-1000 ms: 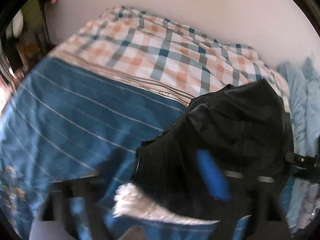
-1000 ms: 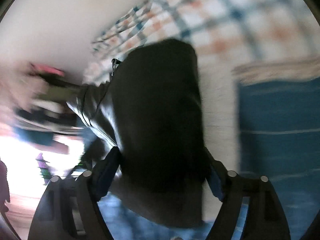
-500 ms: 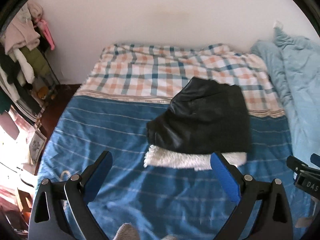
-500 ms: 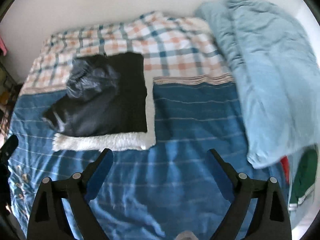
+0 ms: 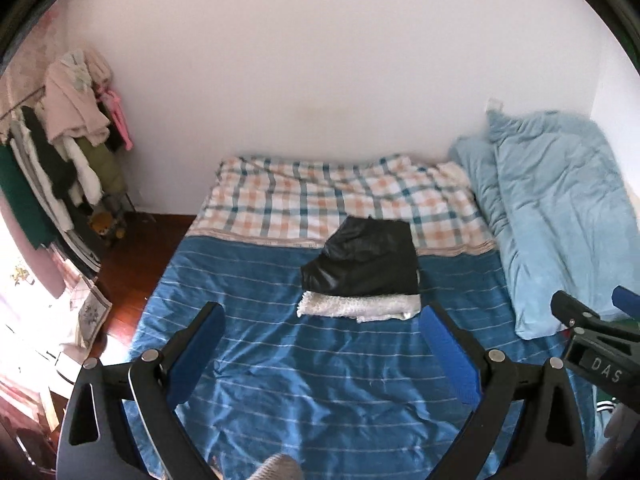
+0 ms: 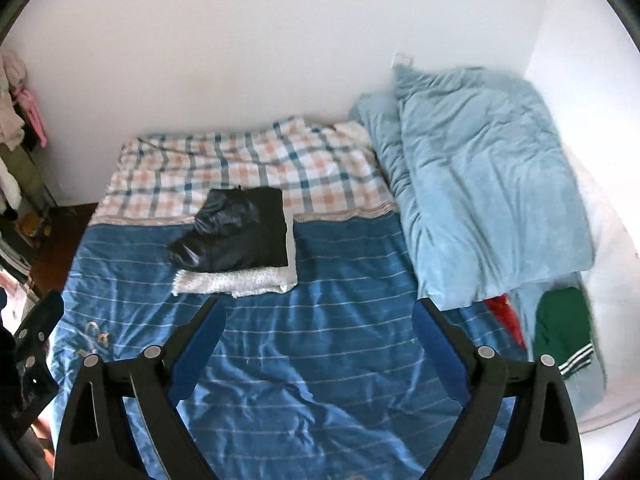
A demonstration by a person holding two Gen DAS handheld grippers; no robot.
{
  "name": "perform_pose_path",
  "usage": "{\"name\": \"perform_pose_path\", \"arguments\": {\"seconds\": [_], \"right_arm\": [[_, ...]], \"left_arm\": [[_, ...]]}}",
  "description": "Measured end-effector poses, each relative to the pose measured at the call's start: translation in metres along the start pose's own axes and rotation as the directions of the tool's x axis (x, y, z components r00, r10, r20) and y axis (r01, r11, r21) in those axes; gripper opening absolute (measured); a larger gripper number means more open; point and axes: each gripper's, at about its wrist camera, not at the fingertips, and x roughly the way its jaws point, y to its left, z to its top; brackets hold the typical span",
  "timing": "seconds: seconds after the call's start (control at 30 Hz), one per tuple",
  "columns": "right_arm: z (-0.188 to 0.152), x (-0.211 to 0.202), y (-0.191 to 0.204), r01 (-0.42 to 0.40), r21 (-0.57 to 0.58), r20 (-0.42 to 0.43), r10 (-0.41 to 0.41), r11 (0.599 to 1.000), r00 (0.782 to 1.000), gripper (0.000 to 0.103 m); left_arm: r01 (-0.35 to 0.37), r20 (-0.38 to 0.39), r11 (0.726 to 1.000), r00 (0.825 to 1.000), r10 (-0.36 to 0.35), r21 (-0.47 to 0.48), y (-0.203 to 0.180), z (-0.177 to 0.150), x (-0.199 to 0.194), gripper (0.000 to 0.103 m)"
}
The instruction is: Fold large clothes
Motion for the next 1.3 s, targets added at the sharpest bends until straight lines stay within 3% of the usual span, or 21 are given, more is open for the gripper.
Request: {"name": "perform_pose_path", "arguments": {"seconds": [0.23, 0.53, 0.9, 1.3], "right_arm": [[-0.028, -0.114, -0.028, -0.037, -0.016, 0.082, 0.038, 0.999, 0.996, 0.096], [-0.058, -0.202, -0.056, -0.065, -0.018, 0.155, 0.067, 0.998, 0.986, 0.096], [-0.071, -0.238, -0.065, -0.067, -0.021, 0.186, 0.069, 0.998, 0.980, 0.096], [-0.057, -0.247, -0.064, -0.081, -0.021, 0.218, 0.084, 0.996, 0.972, 0.099]], "left_arm": [[0.005, 0.062, 1.000, 0.998, -0.004, -0.016, 0.001, -0.015, -0.098, 0.100], [0.006, 0.112, 1.000, 0.994, -0.003, -0.025, -0.002, -0.031, -0.151, 0.100], [0.001, 0.109, 1.000, 0.994, 0.001, -0.024, 0.000, -0.038, -0.171, 0.100], [-0.011, 0.139, 0.999, 0.990, 0.018, -0.046, 0.011, -0.035, -0.187, 0.100]]}}
